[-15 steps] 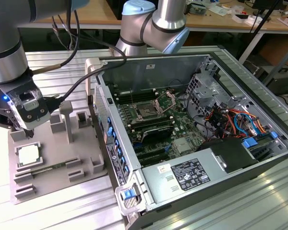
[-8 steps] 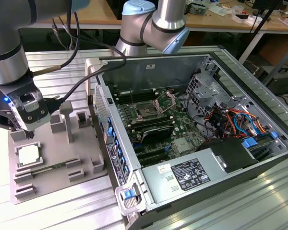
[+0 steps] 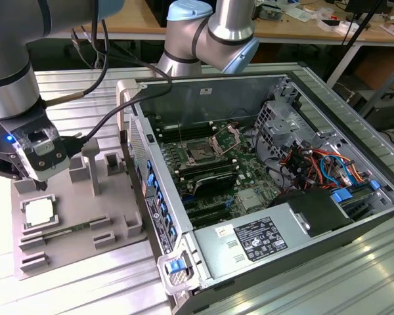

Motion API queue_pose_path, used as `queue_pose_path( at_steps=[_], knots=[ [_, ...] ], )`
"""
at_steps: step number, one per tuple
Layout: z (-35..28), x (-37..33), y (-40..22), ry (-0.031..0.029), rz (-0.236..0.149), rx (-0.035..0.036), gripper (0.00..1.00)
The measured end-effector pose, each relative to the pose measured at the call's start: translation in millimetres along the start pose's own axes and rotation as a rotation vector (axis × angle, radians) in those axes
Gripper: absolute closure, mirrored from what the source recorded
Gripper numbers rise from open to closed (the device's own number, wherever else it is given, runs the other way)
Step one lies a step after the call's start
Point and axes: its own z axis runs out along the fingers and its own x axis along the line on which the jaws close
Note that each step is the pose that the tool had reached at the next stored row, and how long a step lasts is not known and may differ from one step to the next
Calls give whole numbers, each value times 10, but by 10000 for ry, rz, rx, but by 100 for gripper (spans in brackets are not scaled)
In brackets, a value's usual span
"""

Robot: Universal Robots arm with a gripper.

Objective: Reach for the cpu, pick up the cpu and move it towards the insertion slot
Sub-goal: 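Reach for the cpu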

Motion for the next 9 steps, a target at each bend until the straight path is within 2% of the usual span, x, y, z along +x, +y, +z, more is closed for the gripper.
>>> queue_pose_path(
  at_steps=[9],
  knots=[
    [20,0,-1,0,0,0,89]
  ],
)
